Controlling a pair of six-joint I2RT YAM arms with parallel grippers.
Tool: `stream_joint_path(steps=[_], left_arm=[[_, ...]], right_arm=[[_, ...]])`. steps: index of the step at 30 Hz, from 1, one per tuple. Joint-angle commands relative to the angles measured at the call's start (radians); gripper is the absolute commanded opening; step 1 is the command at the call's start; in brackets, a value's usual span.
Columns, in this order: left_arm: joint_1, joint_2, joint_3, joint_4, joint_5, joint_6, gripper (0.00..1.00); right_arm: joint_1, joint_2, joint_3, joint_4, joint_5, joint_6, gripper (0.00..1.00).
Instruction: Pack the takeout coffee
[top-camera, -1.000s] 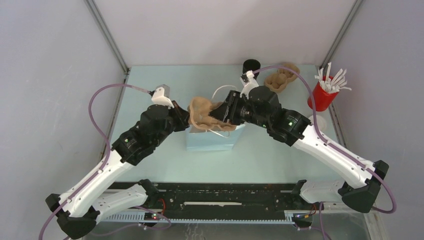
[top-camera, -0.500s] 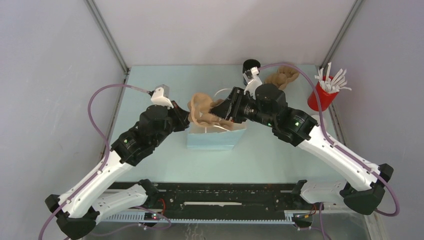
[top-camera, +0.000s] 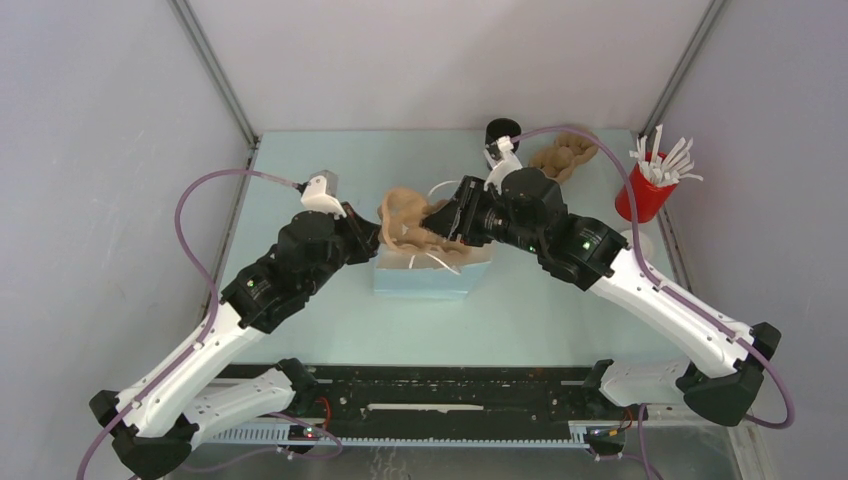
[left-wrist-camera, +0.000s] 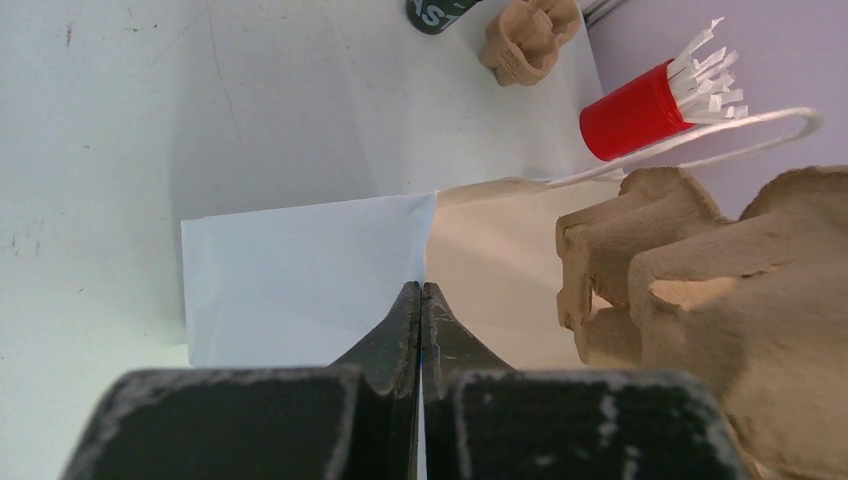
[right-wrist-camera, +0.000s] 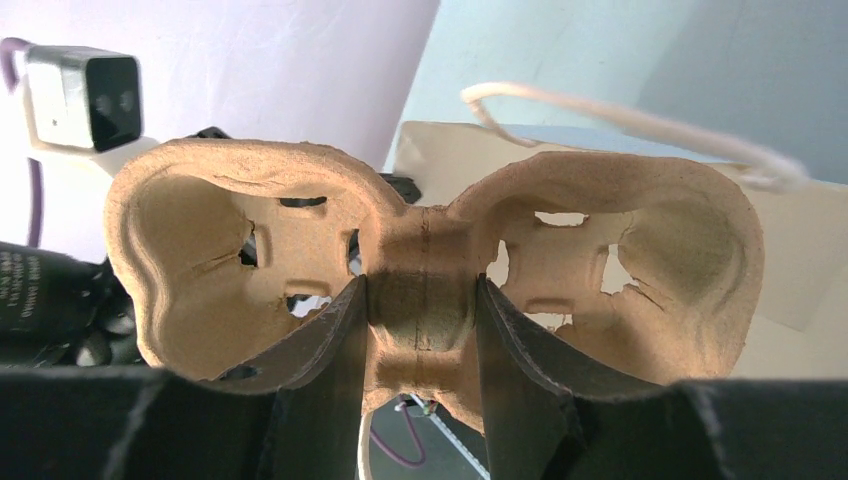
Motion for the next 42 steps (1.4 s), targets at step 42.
stream_joint_path(steps=[42], left_arm=[[-0.004,-0.014,-0.023,0.038,-0.004,0.011,0.00]], right_arm=[[0.097,0.146,0.182,-0.398,0.461,-0.093,0.22]])
